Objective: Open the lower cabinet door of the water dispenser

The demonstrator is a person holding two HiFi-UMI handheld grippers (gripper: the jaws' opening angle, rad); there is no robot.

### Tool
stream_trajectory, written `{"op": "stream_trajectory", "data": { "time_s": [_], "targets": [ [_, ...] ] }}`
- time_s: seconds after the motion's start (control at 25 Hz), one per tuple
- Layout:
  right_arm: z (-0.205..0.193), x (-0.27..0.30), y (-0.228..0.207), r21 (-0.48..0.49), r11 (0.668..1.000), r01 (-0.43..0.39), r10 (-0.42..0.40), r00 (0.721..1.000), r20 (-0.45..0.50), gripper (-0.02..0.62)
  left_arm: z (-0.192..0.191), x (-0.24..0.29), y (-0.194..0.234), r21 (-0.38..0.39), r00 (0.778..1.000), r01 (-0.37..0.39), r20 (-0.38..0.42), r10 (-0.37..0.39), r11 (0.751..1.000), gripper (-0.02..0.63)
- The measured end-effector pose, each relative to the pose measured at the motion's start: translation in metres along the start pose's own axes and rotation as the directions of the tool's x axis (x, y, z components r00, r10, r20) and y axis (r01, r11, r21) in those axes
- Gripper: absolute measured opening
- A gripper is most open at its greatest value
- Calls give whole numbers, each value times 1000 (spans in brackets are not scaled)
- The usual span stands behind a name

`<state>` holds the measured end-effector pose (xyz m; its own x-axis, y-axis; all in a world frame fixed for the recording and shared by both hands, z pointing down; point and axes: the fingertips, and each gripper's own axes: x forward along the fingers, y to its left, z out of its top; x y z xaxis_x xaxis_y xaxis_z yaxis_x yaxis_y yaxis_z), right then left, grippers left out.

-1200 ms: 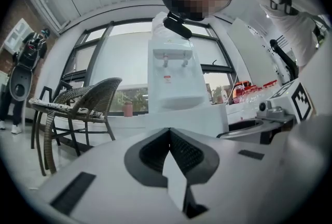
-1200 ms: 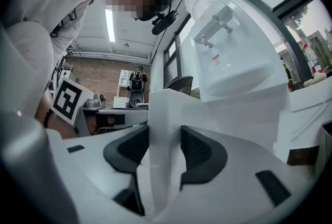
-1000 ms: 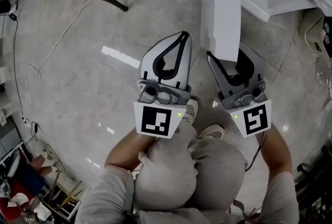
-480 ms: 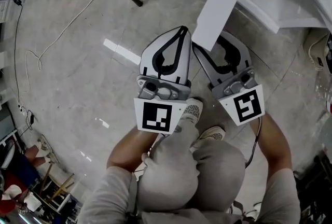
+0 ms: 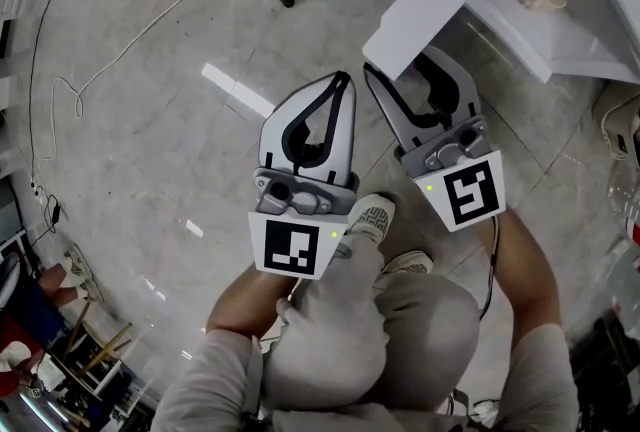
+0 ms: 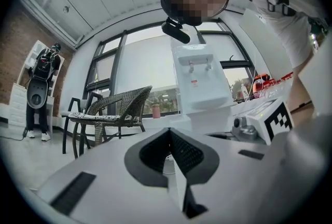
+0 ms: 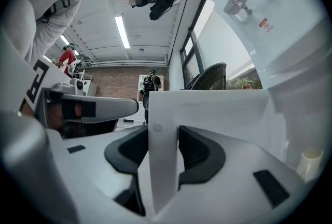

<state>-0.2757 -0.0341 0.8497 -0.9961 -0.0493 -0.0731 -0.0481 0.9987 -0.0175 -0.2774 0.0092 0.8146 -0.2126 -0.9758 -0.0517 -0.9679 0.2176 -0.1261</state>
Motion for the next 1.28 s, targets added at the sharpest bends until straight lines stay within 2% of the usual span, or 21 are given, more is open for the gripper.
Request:
{"op": "stream_trajectory", "data": {
  "time_s": [0.36,0.6,0.76,0.8,0.88,0.92,1.12,1.28],
  "targets": [
    [1,-9,0,10,1000,-13,13,1000,8,179,29,-8,-18,15,994,85,75,-86,996,2],
    [-5,-40,1,32,999,-5,6,1000,-14,179,40,-9,-26,15,987,117,111,-118,993,2],
    [1,-72,-9,52,997,55,-54,998,-17,166,45,-7,-34,15,984,137,116,-137,991,2],
    [6,-83,-15,50,995,85,-84,996,-16,136,48,-6,-38,14,982,147,117,-147,989,2],
    [23,-104,-27,53,988,144,-144,990,-11,35,53,-1,-45,8,979,167,117,-167,986,2],
    [33,-113,-32,56,984,168,-168,986,-5,24,58,0,-48,2,978,174,115,-173,985,2],
    [99,-155,-59,68,955,288,-289,957,15,20,100,12,-63,-11,970,219,111,-217,976,2],
    [168,-183,-75,81,916,392,-394,919,15,20,167,23,-68,5,963,248,112,-247,969,2]
  ]
}}
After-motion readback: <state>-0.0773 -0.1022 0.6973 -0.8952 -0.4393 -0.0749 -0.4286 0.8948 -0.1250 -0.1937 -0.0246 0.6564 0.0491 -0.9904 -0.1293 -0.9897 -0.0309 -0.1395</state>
